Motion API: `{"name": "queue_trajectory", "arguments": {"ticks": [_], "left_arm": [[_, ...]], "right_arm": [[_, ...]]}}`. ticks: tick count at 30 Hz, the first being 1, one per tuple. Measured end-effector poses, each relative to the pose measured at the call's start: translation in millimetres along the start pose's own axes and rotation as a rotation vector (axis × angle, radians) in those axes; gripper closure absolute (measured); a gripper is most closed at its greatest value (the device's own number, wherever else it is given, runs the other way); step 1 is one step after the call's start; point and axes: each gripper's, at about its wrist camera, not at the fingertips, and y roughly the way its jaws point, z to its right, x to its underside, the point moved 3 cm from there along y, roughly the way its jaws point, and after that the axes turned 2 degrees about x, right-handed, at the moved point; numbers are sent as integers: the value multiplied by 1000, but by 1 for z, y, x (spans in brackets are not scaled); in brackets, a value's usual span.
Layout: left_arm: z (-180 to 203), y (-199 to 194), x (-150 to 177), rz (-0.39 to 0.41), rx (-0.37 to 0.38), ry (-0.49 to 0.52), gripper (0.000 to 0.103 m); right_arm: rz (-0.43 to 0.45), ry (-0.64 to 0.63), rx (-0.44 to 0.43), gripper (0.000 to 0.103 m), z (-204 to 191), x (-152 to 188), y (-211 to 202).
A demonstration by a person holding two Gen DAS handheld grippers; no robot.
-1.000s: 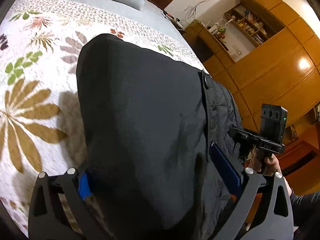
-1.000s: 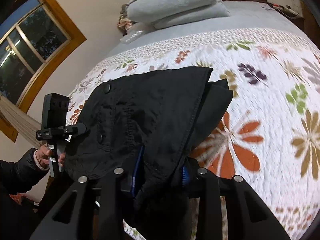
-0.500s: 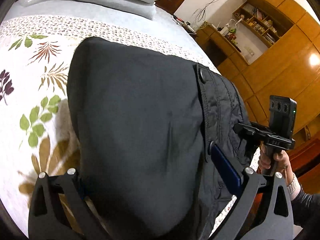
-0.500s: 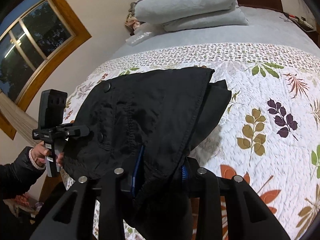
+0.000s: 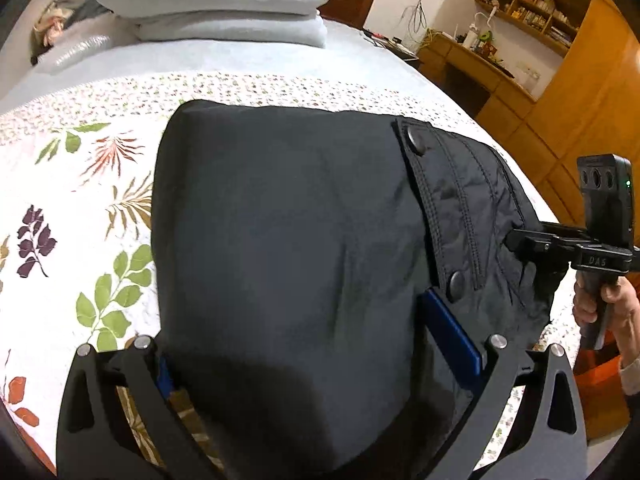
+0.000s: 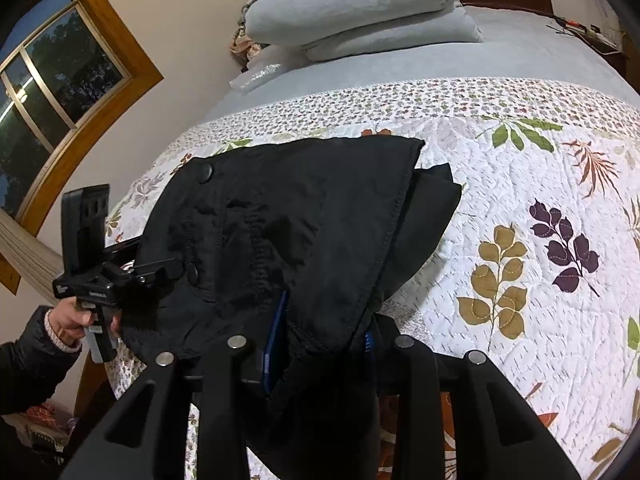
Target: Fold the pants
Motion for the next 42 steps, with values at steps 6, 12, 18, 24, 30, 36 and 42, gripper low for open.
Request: {"name": "queue_trajectory", "arguments": {"ticks": [6, 12, 18, 24, 30, 36, 42], "left_arm": [[0, -2, 0, 10, -33, 10, 3], [3, -3, 0, 21, -58, 29, 3], [2, 1, -4, 13, -61, 32, 3], [9, -20, -6, 66, -156, 124, 3], [23, -53, -8, 132, -206, 176, 2], [41, -78, -8, 176, -238, 170, 2], [51, -84, 1, 183, -231, 118, 2]], "right_arm": [[-5, 38, 9, 65, 13, 2, 9], [-11, 54, 39, 61, 21, 6, 17], [-19, 90, 54, 48, 25, 8, 21], [-20, 124, 79, 39, 23, 10, 8], [8, 80, 148, 35, 15, 16, -20], [120, -30, 260, 20, -22, 14, -60], [158, -104, 331, 19, -60, 22, -66]]}}
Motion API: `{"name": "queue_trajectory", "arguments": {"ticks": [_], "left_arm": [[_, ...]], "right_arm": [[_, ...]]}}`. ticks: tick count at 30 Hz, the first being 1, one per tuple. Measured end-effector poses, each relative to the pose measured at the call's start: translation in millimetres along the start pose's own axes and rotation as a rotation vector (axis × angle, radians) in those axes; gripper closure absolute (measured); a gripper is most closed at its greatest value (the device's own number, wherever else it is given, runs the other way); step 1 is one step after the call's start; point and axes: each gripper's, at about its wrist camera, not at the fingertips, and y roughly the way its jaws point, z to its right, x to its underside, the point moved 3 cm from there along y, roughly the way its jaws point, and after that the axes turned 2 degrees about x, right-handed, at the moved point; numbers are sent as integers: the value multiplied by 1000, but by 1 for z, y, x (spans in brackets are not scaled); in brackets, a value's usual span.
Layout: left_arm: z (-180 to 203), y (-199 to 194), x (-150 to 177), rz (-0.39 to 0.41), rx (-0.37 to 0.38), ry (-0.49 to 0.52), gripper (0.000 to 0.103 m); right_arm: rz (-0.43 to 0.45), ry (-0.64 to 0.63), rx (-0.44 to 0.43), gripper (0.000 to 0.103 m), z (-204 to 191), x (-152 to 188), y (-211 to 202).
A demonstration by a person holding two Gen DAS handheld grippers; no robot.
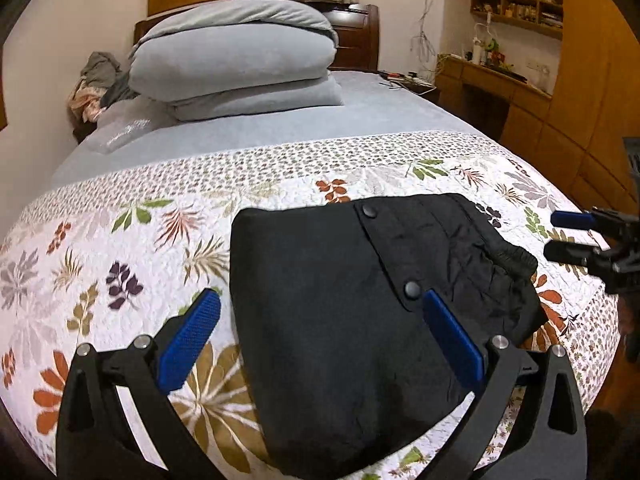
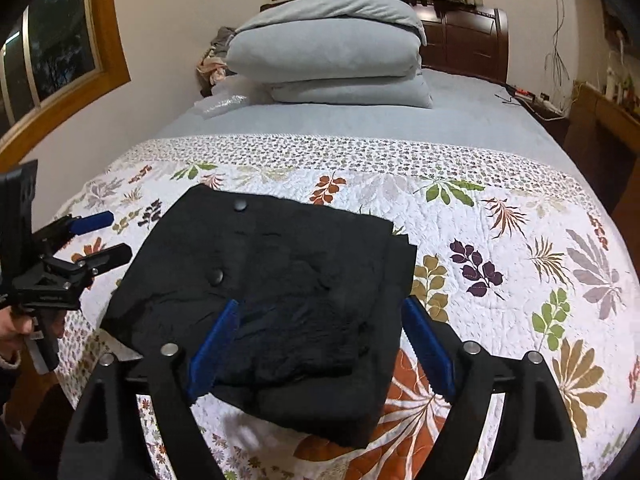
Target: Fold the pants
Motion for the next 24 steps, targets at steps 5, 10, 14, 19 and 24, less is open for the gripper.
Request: {"name": "queue_trajectory", "arguments": {"ticks": [5, 10, 14, 19, 24], "left_arm": [[-9, 14, 24, -86, -10, -21, 2], [-20, 34, 47, -163, -25, -26, 2], [-29, 37, 52, -167, -3, -51, 2], [-29, 44, 48, -172, -6, -24, 2], [-36, 44, 41, -165, -23, -23, 2]], "right_arm": [[-57, 91, -5, 19, 18, 19, 13], [-133, 270, -113, 24, 48, 41, 31], [-161, 299, -224, 35, 42, 52, 37], [-147, 338, -260, 46, 38, 41, 56], [-129, 362, -296, 73, 41, 30, 63]]}}
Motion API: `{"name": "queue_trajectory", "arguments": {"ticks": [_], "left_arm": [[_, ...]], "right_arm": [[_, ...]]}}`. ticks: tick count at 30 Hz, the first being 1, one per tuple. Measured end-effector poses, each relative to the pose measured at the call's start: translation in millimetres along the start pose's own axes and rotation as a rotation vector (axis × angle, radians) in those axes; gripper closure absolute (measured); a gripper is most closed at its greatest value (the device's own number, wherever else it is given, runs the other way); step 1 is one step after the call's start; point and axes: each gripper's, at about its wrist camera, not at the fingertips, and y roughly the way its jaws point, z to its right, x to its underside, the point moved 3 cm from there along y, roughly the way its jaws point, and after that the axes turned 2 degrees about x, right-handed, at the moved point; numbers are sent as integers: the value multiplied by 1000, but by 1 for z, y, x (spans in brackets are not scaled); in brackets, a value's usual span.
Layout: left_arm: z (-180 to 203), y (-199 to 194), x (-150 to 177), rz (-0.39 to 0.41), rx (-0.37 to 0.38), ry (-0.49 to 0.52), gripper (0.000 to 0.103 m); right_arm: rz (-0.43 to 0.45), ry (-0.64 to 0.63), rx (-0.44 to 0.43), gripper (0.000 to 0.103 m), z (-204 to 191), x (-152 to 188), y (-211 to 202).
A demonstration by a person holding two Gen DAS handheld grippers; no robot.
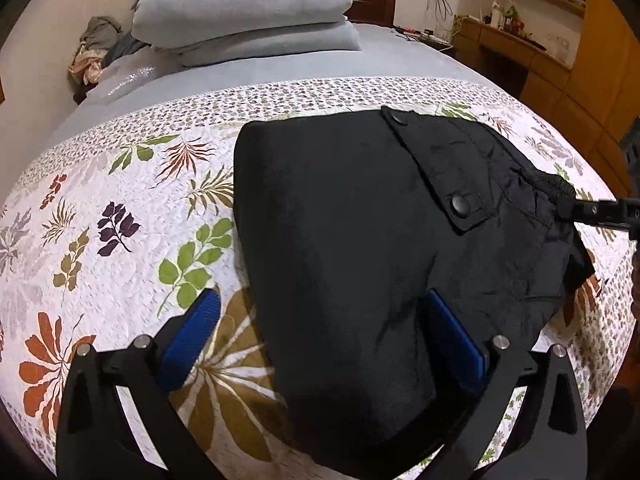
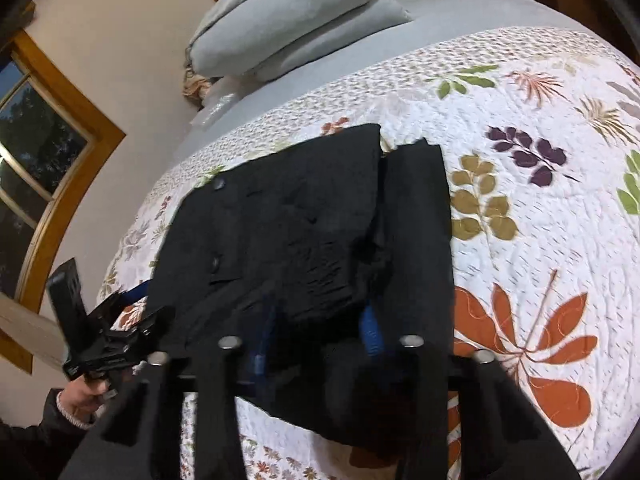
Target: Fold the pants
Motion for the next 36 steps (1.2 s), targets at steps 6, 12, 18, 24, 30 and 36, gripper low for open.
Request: {"name": "queue_trajectory", "arguments": {"ticks": [6, 12, 18, 24, 30, 36], "left_arm": [[-4, -6, -2, 20, 29, -7, 2], [-4, 12, 3, -4, 50, -41, 2], [-13, -15, -1, 34, 24, -40, 2], [-2, -41, -9, 117, -36, -87, 2], [11, -19, 9, 60, -116, -123, 2], [10, -6, 28, 19, -68, -193, 2]], "right_arm": [[33, -122, 54, 74, -32, 18, -33], [-44, -63, 146, 75, -11, 44, -14], [10, 11, 69, 48, 1, 39, -45], [58, -75, 195, 47, 2, 14, -62], [-9, -116, 281, 48, -5, 10, -23], [-4, -126, 278, 65, -9, 22, -18]]}}
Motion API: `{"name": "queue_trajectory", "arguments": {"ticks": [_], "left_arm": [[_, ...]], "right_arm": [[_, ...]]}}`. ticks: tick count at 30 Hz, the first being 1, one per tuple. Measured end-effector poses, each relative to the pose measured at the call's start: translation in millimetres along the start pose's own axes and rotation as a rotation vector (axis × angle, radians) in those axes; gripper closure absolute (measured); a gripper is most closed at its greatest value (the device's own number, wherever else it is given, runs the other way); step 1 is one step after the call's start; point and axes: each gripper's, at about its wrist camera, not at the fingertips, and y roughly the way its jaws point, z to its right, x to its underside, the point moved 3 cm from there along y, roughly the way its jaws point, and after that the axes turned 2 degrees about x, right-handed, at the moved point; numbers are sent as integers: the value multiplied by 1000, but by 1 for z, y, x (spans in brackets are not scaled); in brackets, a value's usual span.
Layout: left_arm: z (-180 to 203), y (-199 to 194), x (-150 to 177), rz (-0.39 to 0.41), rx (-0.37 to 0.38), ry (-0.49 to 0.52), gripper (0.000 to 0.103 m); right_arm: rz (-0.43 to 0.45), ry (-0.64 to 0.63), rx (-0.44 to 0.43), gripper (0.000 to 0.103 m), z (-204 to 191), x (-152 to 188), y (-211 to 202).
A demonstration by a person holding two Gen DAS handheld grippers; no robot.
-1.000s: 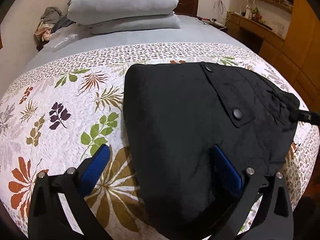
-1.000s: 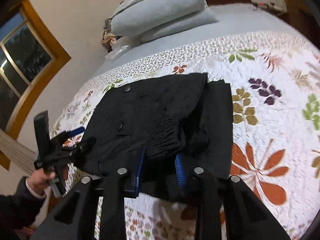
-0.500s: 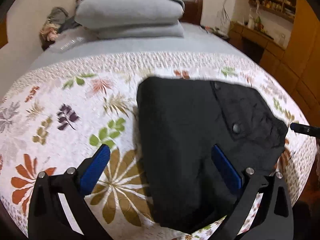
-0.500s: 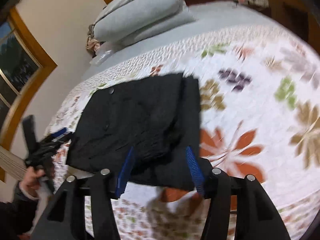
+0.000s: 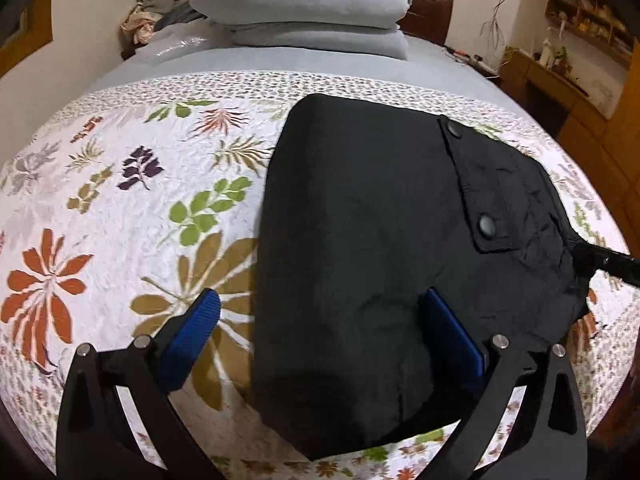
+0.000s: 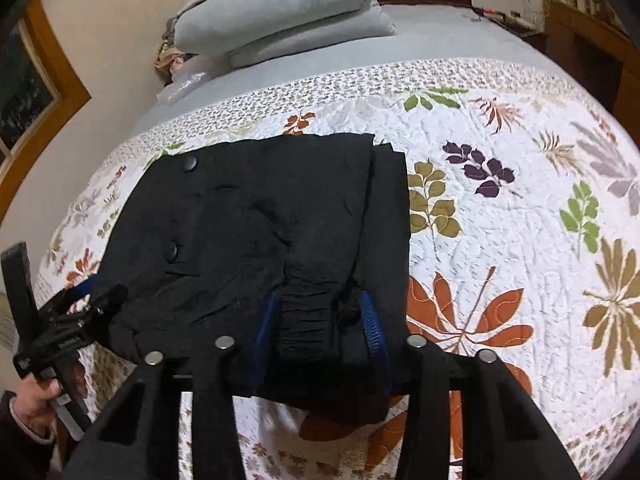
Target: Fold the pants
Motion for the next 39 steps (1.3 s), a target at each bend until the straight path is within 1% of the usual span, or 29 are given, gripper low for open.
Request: {"name": "queue_trajectory", "arguments": {"ticks": [1, 2, 3, 5, 7, 8, 10, 11, 12, 14, 17, 18, 19, 20, 21, 25, 26, 30, 32, 34, 39], "left_arm": [[1, -1, -1, 1, 2, 6, 3], [2, -1, -1, 2, 6, 9, 3], [3, 0, -3, 0, 11, 14, 3], [5, 4, -5, -2, 10, 31, 3], [7, 10, -8, -9, 18, 40, 3], [6, 14, -8, -20, 21, 39, 2], [4, 13, -10, -25, 38, 21, 2], [3, 10, -10, -20, 34, 20, 3], [1, 5, -11, -6, 16, 26, 3], [0, -1, -10, 11, 9, 28, 3], [0, 1, -8, 7, 1, 30, 2], [0, 4, -7, 5, 3, 24, 2], [-1, 5, -7, 5, 9, 16, 2], [-1, 7, -7, 3, 13, 11, 2], [-1, 9, -7, -2, 14, 13, 2], [4, 5, -9, 15, -8, 55, 2], [6, 3, -10, 16, -15, 66, 2], [7, -5, -11, 28, -2, 54, 2], [7, -6, -12, 29, -6, 56, 2], [8, -6, -12, 33, -1, 60, 2], [7, 5, -8, 14, 0, 57, 2]], "right_arm": [[4, 2, -2, 66, 0, 2, -3], [5, 13, -7, 72, 0, 4, -8], [5, 24, -14, 89, 0, 6, -13], [7, 51, -21, 88, 2, 10, -20], [-8, 45, -9, 88, 2, 14, -18], [-11, 44, -3, 88, 3, 15, -15], [-3, 57, -20, 88, 6, 15, -14], [2, 46, -21, 84, 5, 13, -16], [13, 37, -13, 76, 5, 12, -18], [31, 26, 3, 63, 4, 10, -23], [43, 34, -1, 54, 5, 4, -23], [28, 43, -2, 54, 6, 3, -19], [14, 47, -23, 57, 6, 3, -14], [-1, 44, -44, 66, 5, 5, -9], [-16, 44, -57, 67, 4, 6, -5], [-8, 38, -46, 70, 2, 8, -4], [-7, 29, -45, 72, 0, 9, -6], [1, -23, -10, 75, -9, 11, -15], [7, -30, 3, 78, -12, 11, -18], [8, -34, 6, 80, -13, 12, -21], [-13, -40, 23, 80, -11, 18, -12]]}}
